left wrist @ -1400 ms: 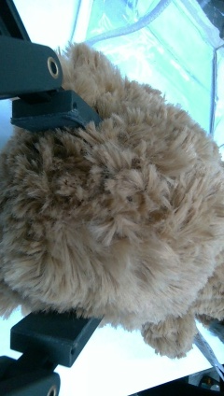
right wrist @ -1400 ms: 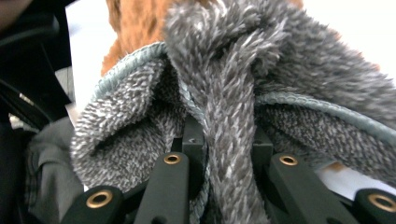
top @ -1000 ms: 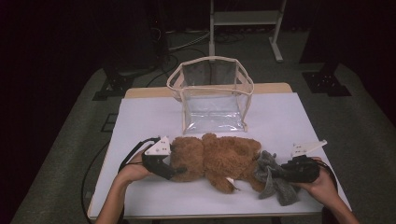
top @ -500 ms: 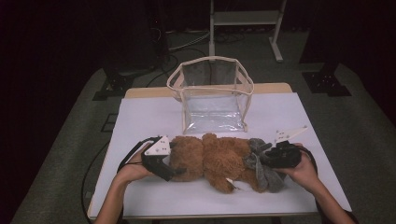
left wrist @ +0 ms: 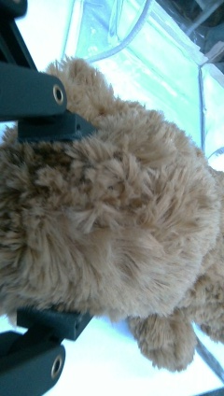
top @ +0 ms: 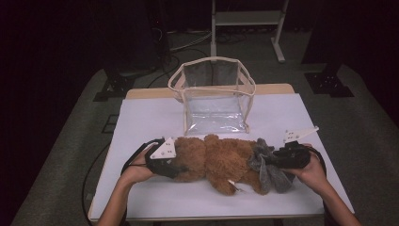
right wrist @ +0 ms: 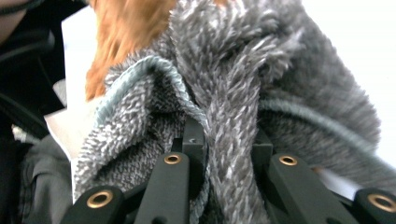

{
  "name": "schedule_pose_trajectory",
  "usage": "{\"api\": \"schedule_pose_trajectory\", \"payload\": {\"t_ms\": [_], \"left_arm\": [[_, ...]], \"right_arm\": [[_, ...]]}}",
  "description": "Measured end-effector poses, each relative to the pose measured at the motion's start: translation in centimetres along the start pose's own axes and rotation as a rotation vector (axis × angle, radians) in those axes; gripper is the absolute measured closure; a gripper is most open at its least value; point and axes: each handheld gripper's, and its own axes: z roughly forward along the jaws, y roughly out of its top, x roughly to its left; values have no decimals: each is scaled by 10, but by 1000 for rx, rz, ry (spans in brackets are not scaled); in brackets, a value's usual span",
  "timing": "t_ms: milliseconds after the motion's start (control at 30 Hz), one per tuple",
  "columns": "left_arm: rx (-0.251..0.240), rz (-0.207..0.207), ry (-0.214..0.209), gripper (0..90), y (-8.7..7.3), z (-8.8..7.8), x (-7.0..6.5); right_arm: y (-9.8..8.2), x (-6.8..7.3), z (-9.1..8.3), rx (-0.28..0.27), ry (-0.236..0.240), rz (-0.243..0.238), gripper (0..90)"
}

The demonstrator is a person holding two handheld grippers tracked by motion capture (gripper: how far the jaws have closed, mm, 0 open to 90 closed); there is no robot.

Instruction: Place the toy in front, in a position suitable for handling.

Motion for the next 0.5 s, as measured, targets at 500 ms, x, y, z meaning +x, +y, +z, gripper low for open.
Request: {"api": "schedule_pose_trajectory", "payload": {"t_ms": [500], "left_arm": [[4, -3, -21, 349, -14, -18, 0]], "right_arm": [[41, -12, 46, 1, 1, -49, 751]]}}
